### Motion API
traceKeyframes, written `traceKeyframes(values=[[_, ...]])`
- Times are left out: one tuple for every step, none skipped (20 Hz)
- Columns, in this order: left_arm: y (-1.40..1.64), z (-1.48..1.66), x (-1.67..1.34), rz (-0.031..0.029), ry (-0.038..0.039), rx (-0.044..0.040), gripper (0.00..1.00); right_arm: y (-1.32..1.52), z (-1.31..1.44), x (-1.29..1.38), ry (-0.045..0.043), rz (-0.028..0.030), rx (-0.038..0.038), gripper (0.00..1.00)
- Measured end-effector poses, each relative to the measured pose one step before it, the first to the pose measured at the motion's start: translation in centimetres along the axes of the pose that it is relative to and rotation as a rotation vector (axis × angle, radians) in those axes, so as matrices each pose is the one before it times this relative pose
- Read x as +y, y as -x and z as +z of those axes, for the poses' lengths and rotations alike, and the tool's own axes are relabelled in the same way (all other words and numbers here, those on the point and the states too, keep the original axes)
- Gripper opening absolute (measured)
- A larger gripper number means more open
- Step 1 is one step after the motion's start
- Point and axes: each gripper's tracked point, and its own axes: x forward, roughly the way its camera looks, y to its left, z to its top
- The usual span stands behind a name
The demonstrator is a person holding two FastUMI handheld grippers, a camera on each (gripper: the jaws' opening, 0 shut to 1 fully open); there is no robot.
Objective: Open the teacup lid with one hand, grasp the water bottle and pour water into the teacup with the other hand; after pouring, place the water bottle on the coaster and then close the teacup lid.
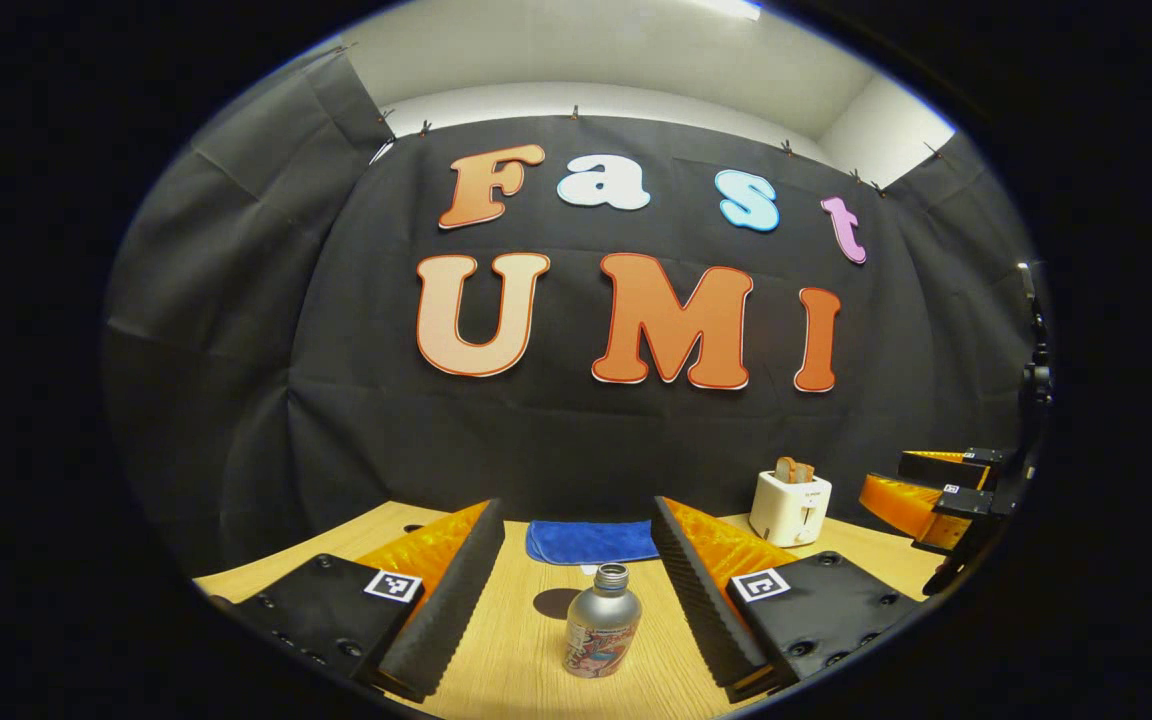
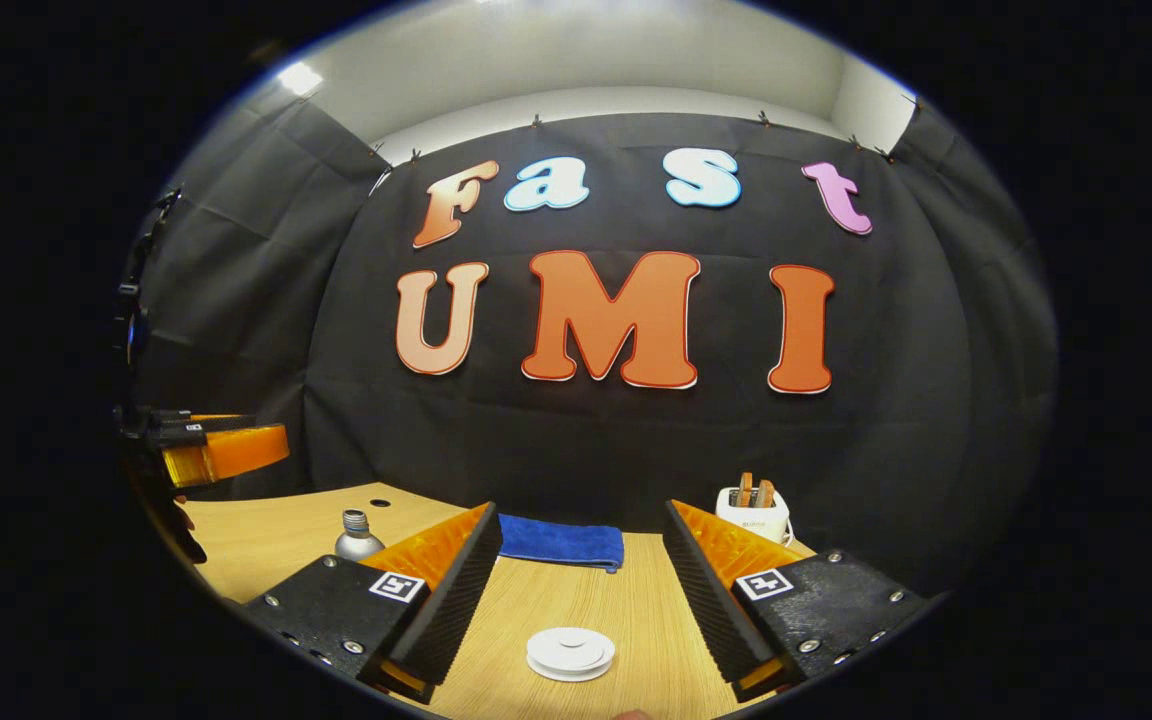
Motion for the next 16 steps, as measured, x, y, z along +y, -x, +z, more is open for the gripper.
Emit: traceKeyframes(values=[[-0.041,-0.057,0.078,0.00871,-0.01603,0.00003,0.96,-0.027,-0.239,-0.133,-0.00629,0.00076,0.00420,0.97],[-0.026,-0.130,0.048,0.00590,-0.01496,0.00034,0.96,-0.061,-0.371,-0.212,-0.00452,-0.00451,0.00810,0.97],[0.028,-0.158,-0.276,0.00000,-0.01053,-0.00088,0.96,-0.241,-0.590,-0.212,-0.00178,-0.00476,0.01381,0.97],[-0.035,-0.175,-0.393,-0.00772,-0.00422,-0.00339,0.96,-0.163,-0.714,-0.233,-0.00178,-0.00801,0.01630,1.00],[-0.101,-0.155,-0.391,-0.00842,0.00010,0.00123,0.96,-0.367,-0.760,-0.137,-0.00069,-0.00526,0.01833,0.97],[0.007,-0.450,-0.362,-0.00698,-0.00121,0.00291,0.96,-0.321,-0.791,-0.023,-0.00073,0.00066,0.01790,0.97],[-0.209,-0.373,-0.253,-0.00161,-0.00494,0.00642,0.96,-0.504,-0.755,-0.011,-0.00114,-0.00032,0.01884,0.96],[-0.122,-0.310,0.005,-0.00072,-0.00700,0.00574,0.96,-0.390,-0.920,-0.035,-0.00110,0.00174,0.02241,0.96],[-0.087,-0.301,-0.052,0.00059,-0.00340,0.00575,0.96,-0.401,-0.835,0.026,-0.00335,0.00222,0.02162,0.96],[-0.068,-0.139,-0.193,-0.00319,0.00075,0.00271,0.96,-0.341,-0.800,0.098,-0.00573,0.00467,0.01708,0.95],[-0.131,-0.166,-0.010,-0.00019,0.00382,0.00070,0.96,-0.377,-0.723,-0.036,-0.00854,0.00353,0.01312,0.95],[-0.033,-0.197,-0.027,-0.00113,0.00256,0.00126,0.96,-0.452,-0.586,0.019,-0.00955,0.00169,0.01232,0.94],[-0.050,-0.130,0.056,0.00203,0.00052,0.00326,0.96,-0.442,-0.704,-0.094,-0.01038,0.00171,0.01085,0.92],[-0.035,-0.301,0.083,0.00279,-0.00104,0.00241,0.96,-0.556,-0.786,-0.155,-0.00885,-0.00390,0.01574,0.90],[-0.231,-0.263,0.063,0.00365,-0.00161,0.00567,0.96,-0.452,-0.902,-0.124,-0.00516,0.00029,0.02093,0.88],[0.000,-0.388,0.031,0.00253,-0.00158,0.00541,0.96,-0.427,-0.839,0.121,-0.00193,0.00570,0.02160,0.86]])
